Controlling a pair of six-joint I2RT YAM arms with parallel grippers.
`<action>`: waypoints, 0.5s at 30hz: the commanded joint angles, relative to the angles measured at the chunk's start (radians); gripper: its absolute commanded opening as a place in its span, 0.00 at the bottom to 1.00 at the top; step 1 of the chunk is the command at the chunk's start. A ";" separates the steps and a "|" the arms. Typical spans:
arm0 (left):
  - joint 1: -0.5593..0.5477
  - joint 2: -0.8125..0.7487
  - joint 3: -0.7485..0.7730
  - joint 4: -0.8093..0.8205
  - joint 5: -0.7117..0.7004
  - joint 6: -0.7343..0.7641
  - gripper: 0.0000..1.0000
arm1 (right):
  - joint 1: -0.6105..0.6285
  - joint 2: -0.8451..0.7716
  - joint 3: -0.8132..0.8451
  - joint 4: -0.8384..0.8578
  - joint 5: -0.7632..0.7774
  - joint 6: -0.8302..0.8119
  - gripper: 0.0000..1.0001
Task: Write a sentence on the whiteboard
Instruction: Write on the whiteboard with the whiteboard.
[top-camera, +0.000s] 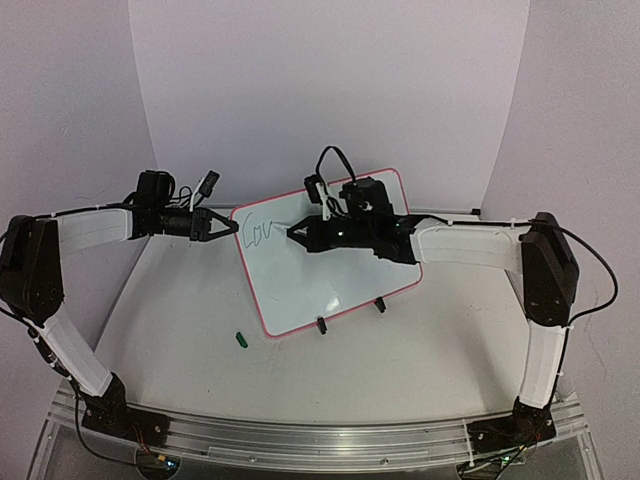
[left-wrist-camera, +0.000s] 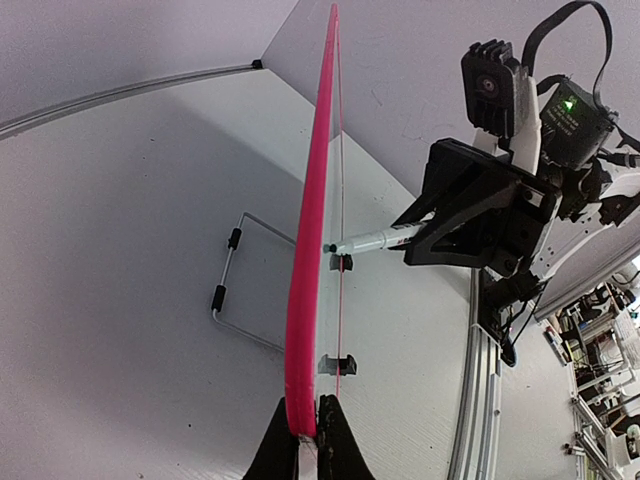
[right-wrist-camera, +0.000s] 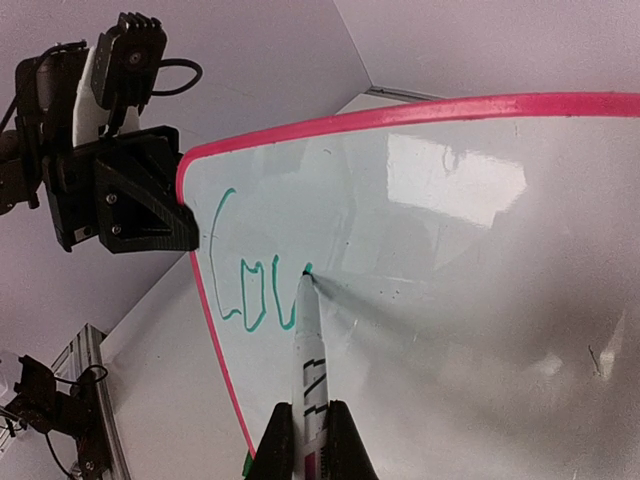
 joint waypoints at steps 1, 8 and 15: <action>-0.020 -0.021 0.011 -0.022 -0.005 0.073 0.00 | -0.007 0.004 -0.019 -0.010 -0.032 -0.012 0.00; -0.020 -0.023 0.011 -0.022 -0.006 0.073 0.00 | -0.007 -0.017 -0.052 -0.024 -0.005 -0.024 0.00; -0.020 -0.023 0.011 -0.022 -0.006 0.073 0.00 | -0.008 -0.071 -0.082 -0.024 0.051 -0.032 0.00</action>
